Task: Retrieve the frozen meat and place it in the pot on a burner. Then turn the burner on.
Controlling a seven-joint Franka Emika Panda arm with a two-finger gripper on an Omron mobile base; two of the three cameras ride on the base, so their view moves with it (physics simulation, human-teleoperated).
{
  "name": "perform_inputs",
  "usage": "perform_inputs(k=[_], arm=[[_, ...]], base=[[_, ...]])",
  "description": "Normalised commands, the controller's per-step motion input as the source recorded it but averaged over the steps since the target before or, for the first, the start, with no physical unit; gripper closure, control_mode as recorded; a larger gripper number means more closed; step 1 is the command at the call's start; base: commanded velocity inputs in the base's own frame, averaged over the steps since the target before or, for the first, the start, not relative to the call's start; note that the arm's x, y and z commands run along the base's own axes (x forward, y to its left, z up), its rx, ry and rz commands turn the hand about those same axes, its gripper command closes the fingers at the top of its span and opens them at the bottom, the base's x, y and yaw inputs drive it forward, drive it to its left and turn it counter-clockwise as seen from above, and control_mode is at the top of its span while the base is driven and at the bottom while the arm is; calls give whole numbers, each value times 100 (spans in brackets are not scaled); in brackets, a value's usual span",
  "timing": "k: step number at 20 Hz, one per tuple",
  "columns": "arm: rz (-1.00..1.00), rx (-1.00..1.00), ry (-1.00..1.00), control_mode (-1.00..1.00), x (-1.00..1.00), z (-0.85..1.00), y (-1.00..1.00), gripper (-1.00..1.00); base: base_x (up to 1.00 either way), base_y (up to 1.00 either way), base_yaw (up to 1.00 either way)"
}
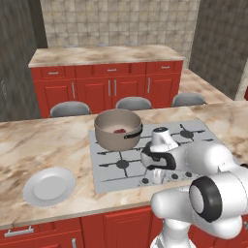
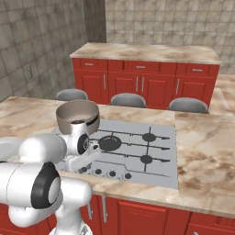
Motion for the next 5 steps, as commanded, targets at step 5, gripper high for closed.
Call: perform_inputs(k=[5], arm=[[50, 2, -3, -100, 0, -13, 0, 100]], base=[[0, 0, 0]])
